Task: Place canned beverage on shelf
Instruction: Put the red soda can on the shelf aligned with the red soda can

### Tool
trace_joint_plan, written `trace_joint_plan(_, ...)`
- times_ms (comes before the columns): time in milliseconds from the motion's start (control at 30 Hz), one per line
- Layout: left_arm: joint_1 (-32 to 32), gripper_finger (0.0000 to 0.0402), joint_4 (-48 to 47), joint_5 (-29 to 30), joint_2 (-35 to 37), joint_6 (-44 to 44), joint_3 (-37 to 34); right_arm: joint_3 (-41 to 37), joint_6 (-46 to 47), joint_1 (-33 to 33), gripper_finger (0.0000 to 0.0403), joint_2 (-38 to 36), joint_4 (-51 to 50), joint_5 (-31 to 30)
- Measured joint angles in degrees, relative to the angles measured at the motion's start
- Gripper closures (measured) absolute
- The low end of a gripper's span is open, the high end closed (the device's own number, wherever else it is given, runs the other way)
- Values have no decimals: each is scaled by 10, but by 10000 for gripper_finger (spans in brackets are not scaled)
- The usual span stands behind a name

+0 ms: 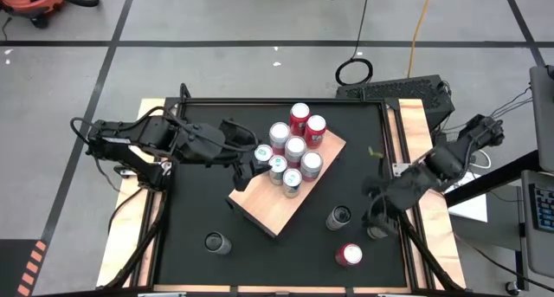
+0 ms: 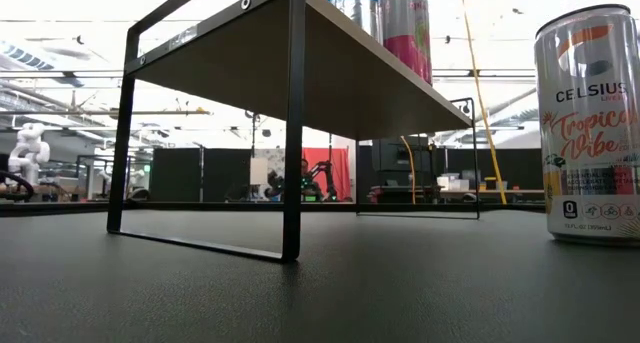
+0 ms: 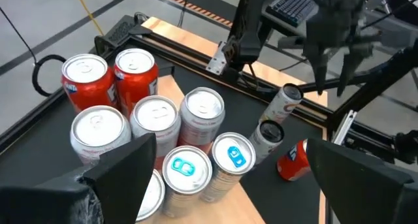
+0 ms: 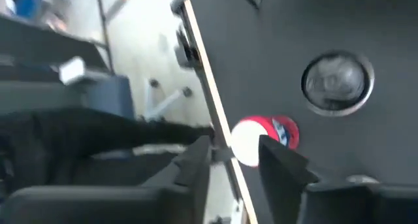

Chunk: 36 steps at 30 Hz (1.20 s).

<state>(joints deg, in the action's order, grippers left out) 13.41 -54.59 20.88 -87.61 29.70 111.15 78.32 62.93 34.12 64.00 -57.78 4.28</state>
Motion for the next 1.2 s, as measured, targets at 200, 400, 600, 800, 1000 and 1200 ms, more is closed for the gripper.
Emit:
trace_joint_plan(200,15,7,-1,33,0,29,0,0,-18,43,209,40,-25,0)
trace_joint_plan(400,16,7,0,49,0,50,0,0,-57,114,140,75,-20,-44)
trace_joint_plan(600,16,7,-1,51,0,74,0,0,-122,175,105,122,0,-87)
trace_joint_plan(800,16,7,-12,56,0,75,0,0,-240,212,96,170,32,-105)
trace_joint_plan(1000,16,7,-19,69,0,75,0,-1,-354,219,96,203,26,-103)
trace_joint_plan(1200,16,7,-20,91,0,76,0,-1,-448,210,96,202,27,-105)
